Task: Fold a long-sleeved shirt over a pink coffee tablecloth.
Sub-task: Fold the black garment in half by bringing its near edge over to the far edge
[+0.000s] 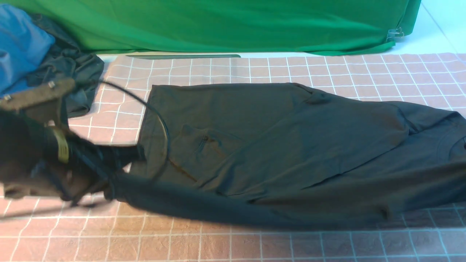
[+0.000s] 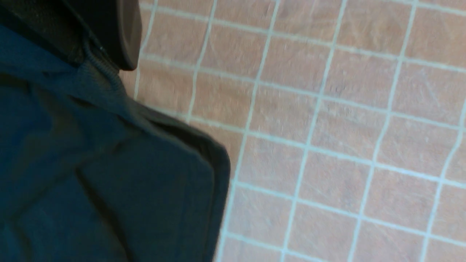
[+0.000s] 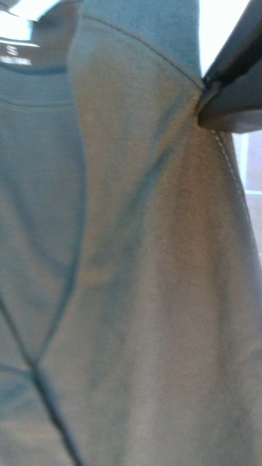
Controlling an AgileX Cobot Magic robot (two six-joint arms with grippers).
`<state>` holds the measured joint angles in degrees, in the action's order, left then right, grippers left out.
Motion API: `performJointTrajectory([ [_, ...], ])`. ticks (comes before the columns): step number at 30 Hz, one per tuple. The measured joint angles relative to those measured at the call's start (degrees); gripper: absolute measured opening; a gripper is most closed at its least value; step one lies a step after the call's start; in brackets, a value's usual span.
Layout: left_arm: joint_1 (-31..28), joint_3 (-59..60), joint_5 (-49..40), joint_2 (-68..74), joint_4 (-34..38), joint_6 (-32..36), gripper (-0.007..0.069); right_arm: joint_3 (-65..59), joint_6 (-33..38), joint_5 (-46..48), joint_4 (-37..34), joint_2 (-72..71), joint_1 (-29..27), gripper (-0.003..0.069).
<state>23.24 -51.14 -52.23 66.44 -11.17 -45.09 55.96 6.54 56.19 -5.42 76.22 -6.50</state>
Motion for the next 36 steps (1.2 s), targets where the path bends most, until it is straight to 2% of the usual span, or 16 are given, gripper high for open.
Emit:
performJointTrajectory([
  [8,-15.38,-11.22,5.65,15.07,16.66,14.61,0.0046,11.53,-0.31,0.26,0.0,12.71,0.0,0.0042],
  [13,-19.25,-21.59,4.76,25.62,20.44,18.6,0.0046,21.5,-0.31,1.4,-0.11,21.12,0.0,0.0042],
  [25,-19.38,-46.73,-0.81,43.47,17.98,20.33,0.0046,43.71,-0.31,5.96,-0.23,36.77,0.0,0.0042],
  [32,-19.38,-50.72,1.45,44.08,13.32,19.72,0.0046,46.45,-0.25,4.07,-0.29,38.72,0.0,0.0041],
  [36,-19.38,-50.77,4.28,45.87,13.03,19.72,0.0046,46.5,-0.25,2.5,-0.41,40.17,-0.05,0.0038],
])
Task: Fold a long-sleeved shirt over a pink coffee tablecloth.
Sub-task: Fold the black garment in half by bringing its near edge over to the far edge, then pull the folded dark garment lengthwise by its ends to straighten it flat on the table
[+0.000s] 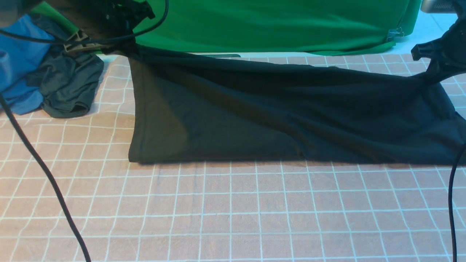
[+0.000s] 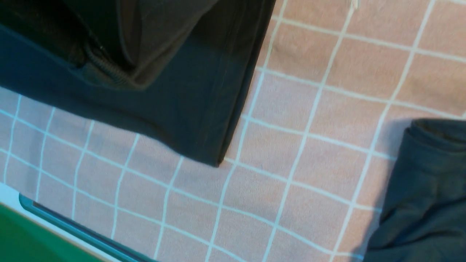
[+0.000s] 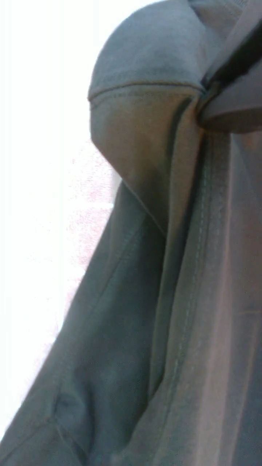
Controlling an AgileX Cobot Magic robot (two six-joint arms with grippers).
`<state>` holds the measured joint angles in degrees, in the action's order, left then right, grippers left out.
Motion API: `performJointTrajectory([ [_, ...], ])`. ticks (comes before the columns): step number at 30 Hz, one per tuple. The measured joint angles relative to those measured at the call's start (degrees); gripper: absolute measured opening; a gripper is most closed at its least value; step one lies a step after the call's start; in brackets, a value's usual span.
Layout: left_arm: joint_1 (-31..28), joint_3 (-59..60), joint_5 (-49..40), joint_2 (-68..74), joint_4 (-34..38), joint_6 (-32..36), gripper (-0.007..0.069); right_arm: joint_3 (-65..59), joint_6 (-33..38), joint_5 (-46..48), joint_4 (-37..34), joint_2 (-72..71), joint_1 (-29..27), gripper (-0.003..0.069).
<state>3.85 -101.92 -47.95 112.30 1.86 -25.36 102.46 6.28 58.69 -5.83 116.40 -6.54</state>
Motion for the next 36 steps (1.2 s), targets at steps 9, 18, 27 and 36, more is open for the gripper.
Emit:
performJointTrajectory([
  [9,0.0,0.0,7.43,6.21,0.0,-1.12,0.0046,0.0,-0.05,-5.88,-0.22,3.19,0.0,0.0038],
  [18,-0.19,0.0,13.51,8.99,-0.04,-1.5,0.0086,0.0,-0.05,-11.85,0.49,4.31,0.05,0.0139],
  [27,-0.49,-1.01,12.28,7.88,-0.37,0.21,0.0411,0.0,0.44,-11.14,0.91,2.68,2.22,0.0251],
  [36,1.87,-2.27,-8.89,-0.05,7.6,13.93,0.0119,0.61,2.57,-1.12,-0.77,-7.53,4.13,0.0038],
])
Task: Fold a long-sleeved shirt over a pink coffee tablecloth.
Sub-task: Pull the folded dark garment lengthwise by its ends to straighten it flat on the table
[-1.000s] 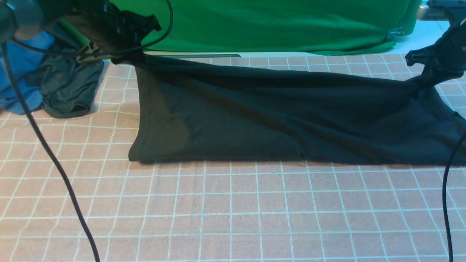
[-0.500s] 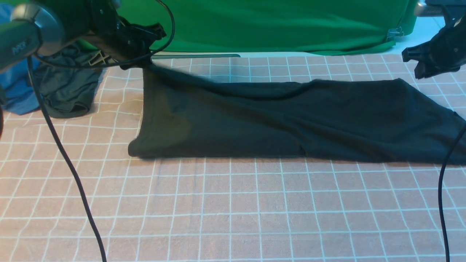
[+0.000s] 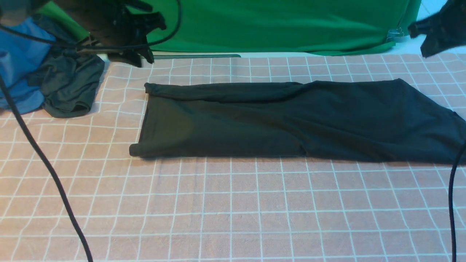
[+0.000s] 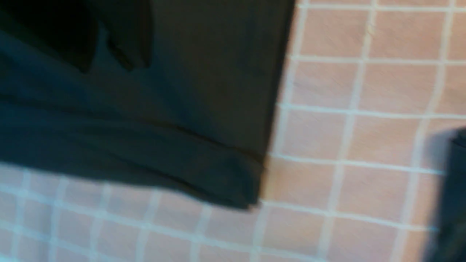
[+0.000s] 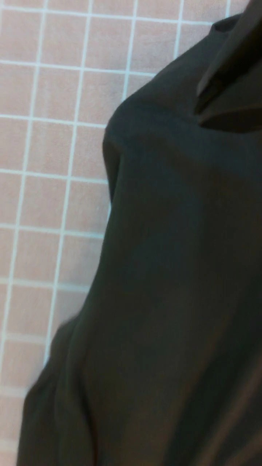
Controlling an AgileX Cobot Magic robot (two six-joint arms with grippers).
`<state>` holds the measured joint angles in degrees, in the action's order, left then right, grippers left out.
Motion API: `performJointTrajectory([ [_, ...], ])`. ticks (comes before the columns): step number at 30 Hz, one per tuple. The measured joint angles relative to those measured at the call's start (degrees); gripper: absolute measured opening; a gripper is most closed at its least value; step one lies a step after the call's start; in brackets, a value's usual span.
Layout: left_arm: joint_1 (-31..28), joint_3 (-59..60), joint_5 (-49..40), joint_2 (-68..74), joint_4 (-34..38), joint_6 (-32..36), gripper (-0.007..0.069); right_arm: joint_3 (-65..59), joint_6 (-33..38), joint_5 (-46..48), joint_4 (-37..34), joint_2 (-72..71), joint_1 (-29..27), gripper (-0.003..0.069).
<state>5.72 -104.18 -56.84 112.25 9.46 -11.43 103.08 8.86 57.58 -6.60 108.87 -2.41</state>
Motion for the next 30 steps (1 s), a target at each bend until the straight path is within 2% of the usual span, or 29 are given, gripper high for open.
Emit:
performJointTrajectory([
  [1,1.33,0.0,-0.21,-0.18,0.72,0.9,0.0059,0.07,0.56,0.0,-1.78,-0.53,0.77,0.0039],
  [3,3.43,0.0,1.08,0.36,2.12,1.73,0.0024,0.13,2.8,-0.23,-5.15,-0.15,2.35,0.0039],
  [8,8.87,0.0,5.74,5.01,6.77,3.79,0.0013,0.07,4.95,-4.16,-8.74,3.54,6.68,0.0039],
  [14,14.02,-3.11,10.76,14.07,14.34,6.34,0.0013,0.01,4.91,-6.76,-9.62,5.06,7.34,0.0039],
  [23,15.71,-16.58,11.02,27.19,14.7,7.16,0.0013,0.01,6.2,-6.4,-9.75,5.06,7.34,0.0039],
  [30,15.71,-19.19,14.76,29.89,7.79,4.42,0.0013,0.01,6.35,-6.34,-9.81,5.06,7.34,0.0038],
])
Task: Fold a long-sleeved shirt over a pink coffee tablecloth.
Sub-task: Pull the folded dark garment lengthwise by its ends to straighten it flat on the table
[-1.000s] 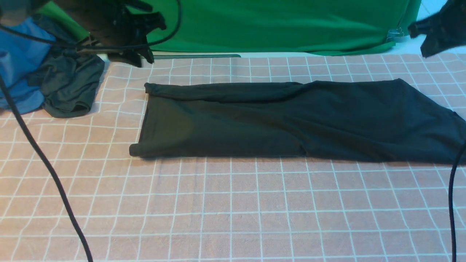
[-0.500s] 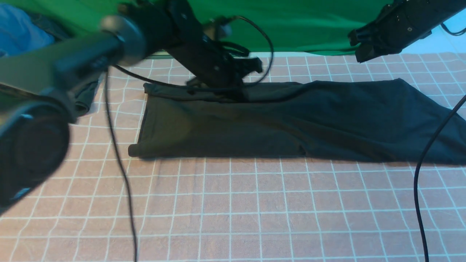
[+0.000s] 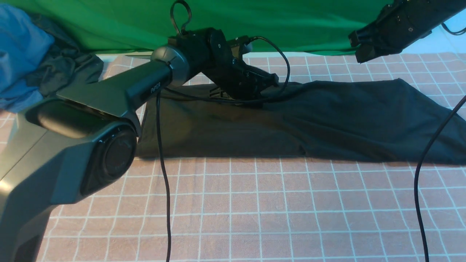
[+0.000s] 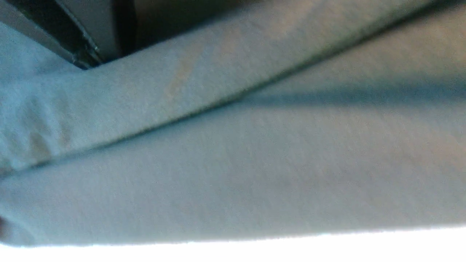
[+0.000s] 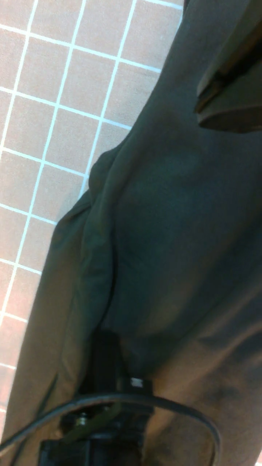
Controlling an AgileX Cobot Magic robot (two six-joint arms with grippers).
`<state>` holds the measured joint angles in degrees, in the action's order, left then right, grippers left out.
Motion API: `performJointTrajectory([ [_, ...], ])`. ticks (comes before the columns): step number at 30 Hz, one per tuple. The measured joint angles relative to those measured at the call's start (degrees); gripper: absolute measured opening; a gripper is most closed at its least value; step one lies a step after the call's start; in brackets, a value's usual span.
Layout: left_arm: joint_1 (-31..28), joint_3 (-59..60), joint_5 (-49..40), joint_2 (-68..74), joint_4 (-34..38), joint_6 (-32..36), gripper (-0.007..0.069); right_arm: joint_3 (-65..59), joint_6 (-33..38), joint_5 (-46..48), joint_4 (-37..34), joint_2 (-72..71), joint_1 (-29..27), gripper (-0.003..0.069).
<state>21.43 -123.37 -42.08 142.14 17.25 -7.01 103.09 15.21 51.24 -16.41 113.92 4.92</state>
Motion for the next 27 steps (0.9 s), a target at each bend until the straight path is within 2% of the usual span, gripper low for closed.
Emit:
performJointTrajectory([
  [4,-0.28,-0.19,5.97,0.68,-4.28,-1.3,0.0013,0.0,0.0,0.19,0.0,0.0,0.0,0.0038],
  [8,-1.9,-1.63,9.99,1.53,-5.3,-4.07,0.0013,0.0,0.0,0.43,-0.15,0.0,0.0,0.0038],
  [11,-3.97,-5.43,4.39,1.64,-4.88,-4.65,0.0013,0.0,0.06,1.33,-0.17,0.0,0.0,0.0038],
  [15,-5.41,-12.33,-13.38,1.4,-5.33,-4.6,0.0013,0.0,1.81,4.33,-0.12,0.0,0.0,0.0038],
  [17,-5.41,-15.69,-22.75,0.69,-7.75,-4.41,0.0013,0.0,2.23,6.87,0.38,-0.11,-0.24,0.0038],
  [23,-5.41,-16.63,-27.06,-6.27,-10.93,-5.1,0.0013,-0.26,2.27,16.26,1.99,-3.19,-4.27,0.0038],
  [27,-5.41,-6.68,-26.95,-15.37,-11.14,-5.83,0.0013,-4.68,1.72,17.54,2.5,-7.32,-8.02,0.0038],
])
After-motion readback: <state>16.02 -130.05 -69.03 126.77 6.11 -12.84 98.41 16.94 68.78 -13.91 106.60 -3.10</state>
